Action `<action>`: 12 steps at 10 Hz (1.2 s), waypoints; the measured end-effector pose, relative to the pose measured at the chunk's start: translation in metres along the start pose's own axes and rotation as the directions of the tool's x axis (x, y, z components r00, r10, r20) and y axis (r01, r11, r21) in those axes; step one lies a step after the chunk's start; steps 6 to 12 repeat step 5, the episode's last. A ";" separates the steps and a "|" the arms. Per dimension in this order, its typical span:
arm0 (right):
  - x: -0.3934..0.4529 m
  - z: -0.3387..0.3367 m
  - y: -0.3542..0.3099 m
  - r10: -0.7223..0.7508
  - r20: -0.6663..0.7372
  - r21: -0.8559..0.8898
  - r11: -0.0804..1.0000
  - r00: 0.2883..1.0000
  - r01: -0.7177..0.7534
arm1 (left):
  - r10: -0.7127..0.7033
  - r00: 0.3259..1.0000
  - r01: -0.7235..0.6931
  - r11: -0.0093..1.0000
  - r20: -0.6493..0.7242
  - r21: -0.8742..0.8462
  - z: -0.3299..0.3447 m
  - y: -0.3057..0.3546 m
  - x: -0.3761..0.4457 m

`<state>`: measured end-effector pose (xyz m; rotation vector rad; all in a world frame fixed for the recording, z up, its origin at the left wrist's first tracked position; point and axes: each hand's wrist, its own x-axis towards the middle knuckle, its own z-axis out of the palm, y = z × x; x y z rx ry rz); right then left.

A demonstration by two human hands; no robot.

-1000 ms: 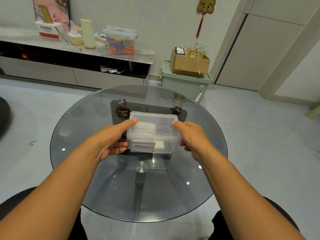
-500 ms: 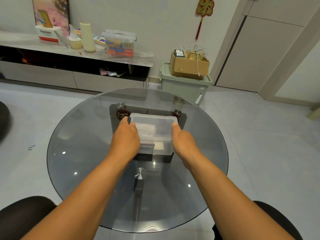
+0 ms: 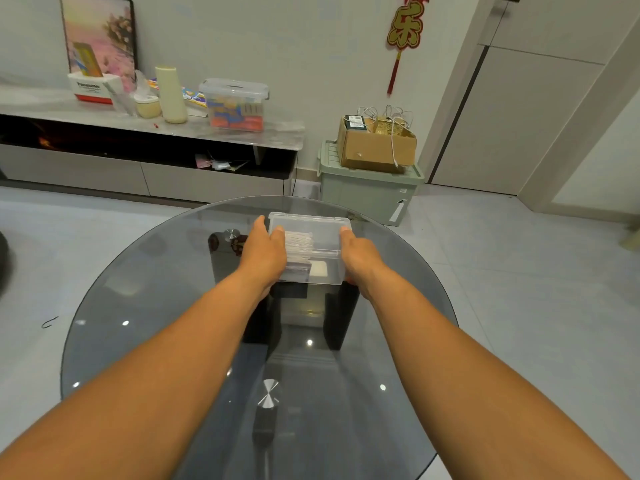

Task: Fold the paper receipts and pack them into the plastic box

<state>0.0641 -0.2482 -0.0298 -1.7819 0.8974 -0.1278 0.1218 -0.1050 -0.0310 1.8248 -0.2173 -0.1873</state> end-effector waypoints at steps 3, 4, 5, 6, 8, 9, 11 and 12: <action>0.022 0.003 -0.011 0.021 0.040 0.057 0.998 0.999 -0.024 | -0.017 1.000 0.017 1.000 0.013 0.014 0.006 -0.007 0.034; 0.029 0.003 -0.004 0.039 0.019 0.107 0.993 0.999 -0.041 | -0.051 0.999 0.050 0.997 0.019 0.066 0.002 -0.007 0.033; 0.011 -0.004 -0.006 -0.005 -0.017 0.106 0.994 1.000 0.007 | 0.007 0.999 -0.002 0.983 -0.031 0.183 -0.006 -0.009 0.031; 0.011 -0.004 -0.006 -0.005 -0.017 0.106 0.994 1.000 0.007 | 0.007 0.999 -0.002 0.983 -0.031 0.183 -0.006 -0.009 0.031; 0.011 -0.004 -0.006 -0.005 -0.017 0.106 0.994 1.000 0.007 | 0.007 0.999 -0.002 0.983 -0.031 0.183 -0.006 -0.009 0.031; 0.011 -0.004 -0.006 -0.005 -0.017 0.106 0.994 1.000 0.007 | 0.007 0.999 -0.002 0.983 -0.031 0.183 -0.006 -0.009 0.031; 0.011 -0.004 -0.006 -0.005 -0.017 0.106 0.994 1.000 0.007 | 0.007 0.999 -0.002 0.983 -0.031 0.183 -0.006 -0.009 0.031; 0.011 -0.004 -0.006 -0.005 -0.017 0.106 0.994 1.000 0.007 | 0.007 0.999 -0.002 0.983 -0.031 0.183 -0.006 -0.009 0.031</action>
